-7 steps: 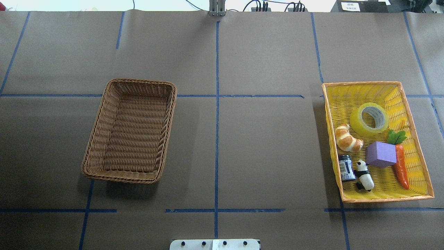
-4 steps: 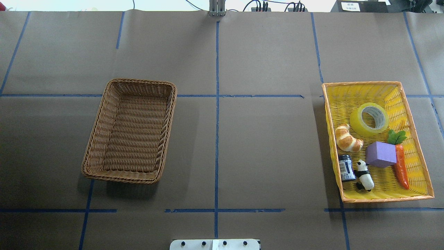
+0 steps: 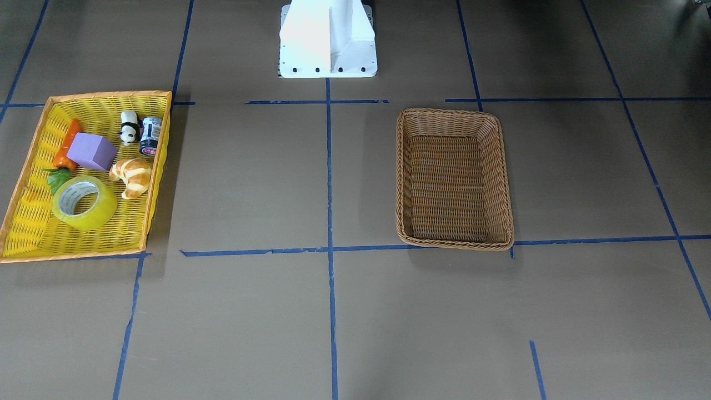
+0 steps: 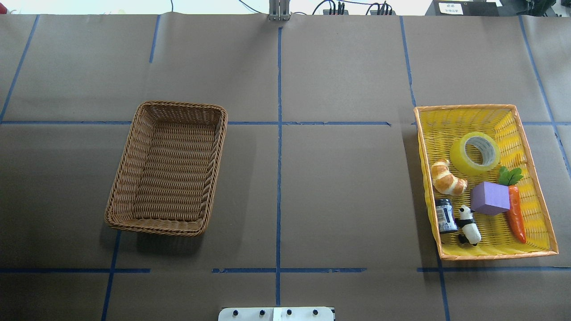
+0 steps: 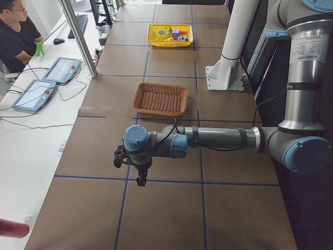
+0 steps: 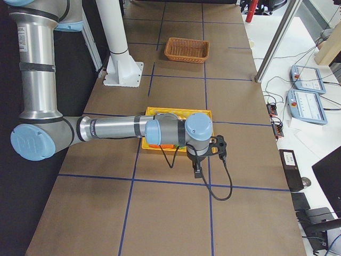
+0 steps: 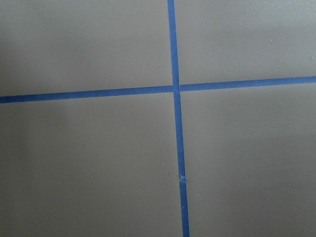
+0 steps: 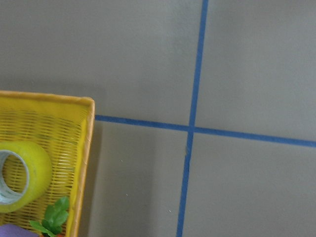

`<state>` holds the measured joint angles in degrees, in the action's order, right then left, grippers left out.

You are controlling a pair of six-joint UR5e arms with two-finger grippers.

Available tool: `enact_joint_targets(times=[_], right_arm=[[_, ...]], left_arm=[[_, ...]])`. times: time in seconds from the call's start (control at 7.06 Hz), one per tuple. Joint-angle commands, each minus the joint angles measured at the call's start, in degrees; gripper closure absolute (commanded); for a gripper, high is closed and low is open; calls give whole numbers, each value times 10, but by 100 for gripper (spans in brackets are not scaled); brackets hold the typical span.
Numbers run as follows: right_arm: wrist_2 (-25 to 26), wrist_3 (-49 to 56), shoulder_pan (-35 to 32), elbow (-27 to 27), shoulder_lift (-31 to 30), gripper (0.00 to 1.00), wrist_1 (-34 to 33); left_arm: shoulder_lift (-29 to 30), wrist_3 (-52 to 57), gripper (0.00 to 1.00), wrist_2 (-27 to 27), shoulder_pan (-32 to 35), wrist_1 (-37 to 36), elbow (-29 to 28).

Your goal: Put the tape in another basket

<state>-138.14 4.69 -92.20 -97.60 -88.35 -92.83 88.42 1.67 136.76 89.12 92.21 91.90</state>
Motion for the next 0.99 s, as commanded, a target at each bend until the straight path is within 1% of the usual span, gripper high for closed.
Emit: enact_joint_targets(times=[0.0,0.14,0.28,0.43,0.57,0.71,0.85], right_arm=[[3,-84,68,-27,28,0,4],[3,-156,107,-33,44,0,4],[6,-184,147,-43,46,0,4],[8,-229,168,-41,46,0,27],[30,-284,191,-40,22,0,94],[64,-353,226,-38,-7,0,180],[101,-413,268,-30,-14,0,227]], left_arm=[[0,0,0,0,0,0,0],[0,0,0,0,0,0,0],[0,0,0,0,0,0,-1],[0,0,0,0,0,0,-1],[0,0,0,0,0,0,-1],[0,0,0,0,0,0,0],[0,0,0,0,0,1,-1]])
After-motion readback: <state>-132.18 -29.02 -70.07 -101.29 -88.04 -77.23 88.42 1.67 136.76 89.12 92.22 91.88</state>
